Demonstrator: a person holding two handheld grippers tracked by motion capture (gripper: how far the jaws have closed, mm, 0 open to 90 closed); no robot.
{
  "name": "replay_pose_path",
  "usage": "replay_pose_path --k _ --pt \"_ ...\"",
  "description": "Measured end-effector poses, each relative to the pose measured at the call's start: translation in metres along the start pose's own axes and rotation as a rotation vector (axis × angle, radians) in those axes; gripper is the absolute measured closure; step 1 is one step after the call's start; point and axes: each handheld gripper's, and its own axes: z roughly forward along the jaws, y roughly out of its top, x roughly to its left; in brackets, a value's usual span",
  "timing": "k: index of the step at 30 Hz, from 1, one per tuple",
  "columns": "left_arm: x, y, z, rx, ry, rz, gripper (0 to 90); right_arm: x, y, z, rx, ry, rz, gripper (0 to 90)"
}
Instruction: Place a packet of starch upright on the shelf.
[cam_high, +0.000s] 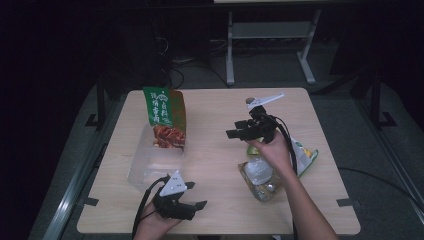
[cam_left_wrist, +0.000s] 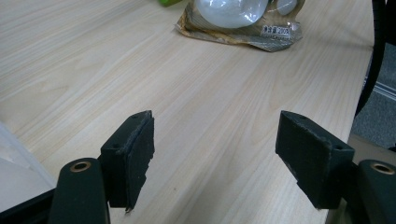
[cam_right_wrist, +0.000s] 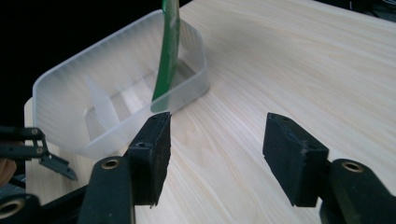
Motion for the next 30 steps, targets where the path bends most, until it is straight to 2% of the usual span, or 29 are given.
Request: replay_pose_path --k 7,8,15,17,20,30 --pt "0.001 -0.001 -0.002 -0.001 0.006 -0.017 26.7 -0.004 -0.017 -0.012 0.006 -0.015 0.012 38.0" --pt "0.002 0.000 -0.002 -0.001 0.008 -0.017 26.4 -0.004 -0.021 -0.015 0.021 -0.025 0.015 36.9" --pt "0.001 -0.001 -0.001 -0.011 0.010 -0.026 25.9 -0.002 -0.035 -0.022 0.025 -0.027 0.017 36.6" --pt "0.001 0.000 -0.001 -0.003 0.010 -0.014 25.9 -0.001 -0.039 -0.025 0.032 -0.034 0.016 36.3" --pt "0.000 0.000 -0.001 -0.012 0.007 -0.022 25.5 0.001 -0.045 -0.029 0.027 -0.034 0.017 36.0" --pt "0.000 0.000 -0.005 -0.010 0.024 -0.007 25.2 0.008 -0.069 -0.052 0.010 -0.055 0.019 35.8"
